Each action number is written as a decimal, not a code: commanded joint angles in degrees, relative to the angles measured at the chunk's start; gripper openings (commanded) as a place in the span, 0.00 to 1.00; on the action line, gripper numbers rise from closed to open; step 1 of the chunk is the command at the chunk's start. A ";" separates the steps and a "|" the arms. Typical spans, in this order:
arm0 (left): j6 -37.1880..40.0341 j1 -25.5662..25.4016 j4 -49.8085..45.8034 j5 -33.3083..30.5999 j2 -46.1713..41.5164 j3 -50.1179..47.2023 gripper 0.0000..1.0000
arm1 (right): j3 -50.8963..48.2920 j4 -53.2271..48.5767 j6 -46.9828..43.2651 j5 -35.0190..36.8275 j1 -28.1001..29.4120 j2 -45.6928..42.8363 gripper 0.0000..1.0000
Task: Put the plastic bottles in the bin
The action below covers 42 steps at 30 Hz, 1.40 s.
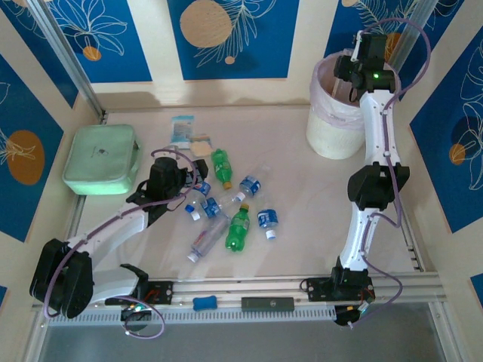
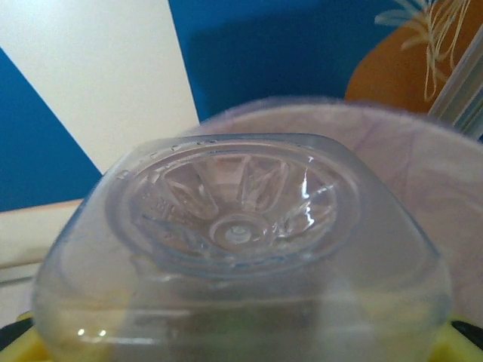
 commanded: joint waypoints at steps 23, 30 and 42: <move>0.43 2.07 1.55 2.32 0.43 0.06 1.00 | -10.09 0.49 4.64 -9.61 6.67 -16.74 0.88; 2.86 1.55 2.12 4.67 1.93 1.18 1.00 | -31.83 7.13 6.60 -12.67 15.71 -28.24 0.90; 1.50 0.71 4.68 10.30 8.73 3.87 1.00 | -62.15 4.99 14.81 -12.78 30.69 -35.97 0.90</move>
